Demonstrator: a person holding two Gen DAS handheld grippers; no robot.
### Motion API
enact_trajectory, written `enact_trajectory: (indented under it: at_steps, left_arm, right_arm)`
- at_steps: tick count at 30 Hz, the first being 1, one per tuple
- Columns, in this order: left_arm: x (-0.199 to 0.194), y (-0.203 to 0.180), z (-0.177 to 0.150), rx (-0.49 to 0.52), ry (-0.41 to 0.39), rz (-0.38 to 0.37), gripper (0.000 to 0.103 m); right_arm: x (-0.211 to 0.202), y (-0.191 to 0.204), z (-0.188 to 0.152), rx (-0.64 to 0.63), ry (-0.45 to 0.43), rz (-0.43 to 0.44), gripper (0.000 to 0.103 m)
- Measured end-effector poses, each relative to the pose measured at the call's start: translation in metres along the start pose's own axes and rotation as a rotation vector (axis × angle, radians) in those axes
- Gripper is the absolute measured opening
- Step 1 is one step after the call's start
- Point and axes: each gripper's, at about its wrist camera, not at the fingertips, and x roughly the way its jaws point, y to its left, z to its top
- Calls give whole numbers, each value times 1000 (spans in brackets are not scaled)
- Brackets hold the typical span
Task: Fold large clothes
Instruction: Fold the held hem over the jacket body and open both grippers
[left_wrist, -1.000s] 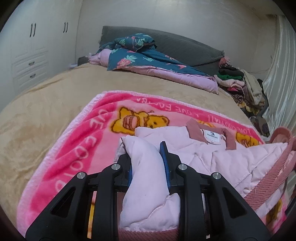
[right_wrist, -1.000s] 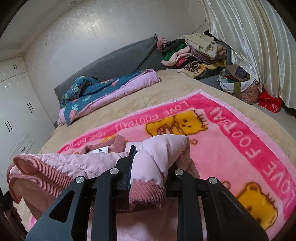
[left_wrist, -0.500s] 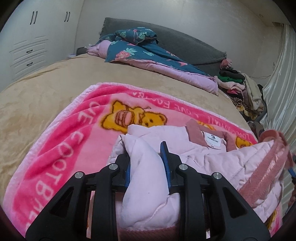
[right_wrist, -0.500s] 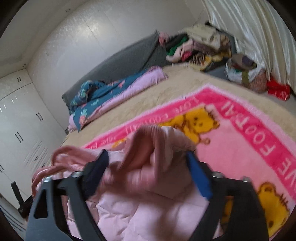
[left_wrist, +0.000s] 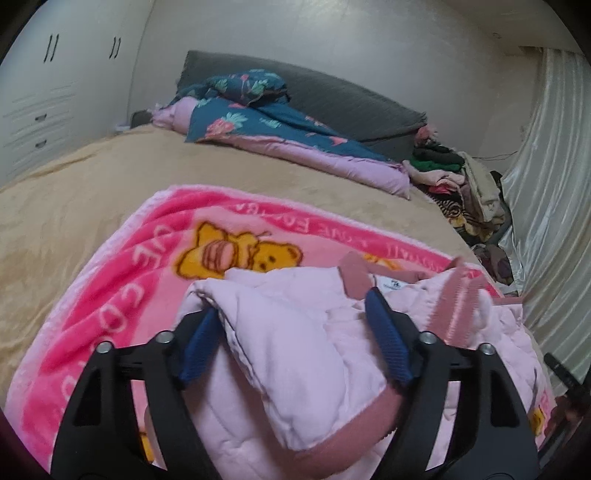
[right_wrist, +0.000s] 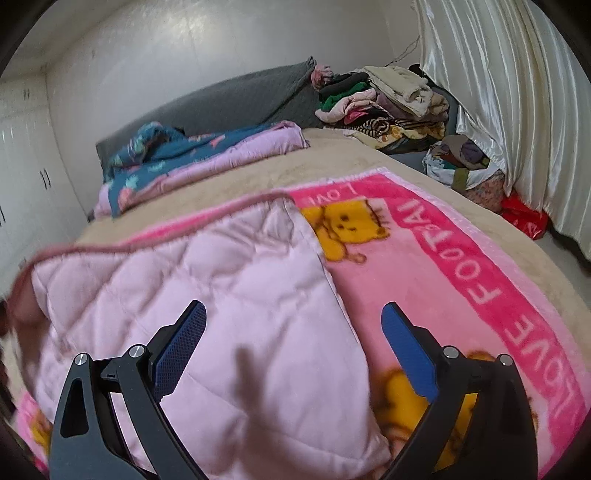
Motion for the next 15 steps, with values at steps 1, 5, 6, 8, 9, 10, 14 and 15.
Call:
enact_trajectory:
  at_steps: [1,5,6,8,9,10,14,15]
  left_arm:
    - [-4,-2,1,3,-9,-5,78]
    - [-19,-7,4,9,-39,-18,83]
    - [-23,-7,6,10,-47,-20,83]
    - [-30,-8,8,21,-67,-9,88]
    - [-36,-10,9,39,-97,21,92]
    - [-43,-12,11,61,-127,47,94]
    - [-55,-9,12,87,-139,67,94]
    - [-56,-5,10,86,-136,84,94]
  right_arm:
    - [1,-1,-4,-12,6,-3,95]
    - [0,-6,-15,-30,18,17,96]
    - [-1,-7,-18,-34,19,18,96]
    - [-3,-9,-24,-47,29,15,97]
    - [-3,-10,-26,-50,34,16,97]
    - [-4,-10,-28,-50,36,16,97]
    - [-8,-12,-33,-56,37,19,97]
    - [-8,-12,-34,-61,37,21,97]
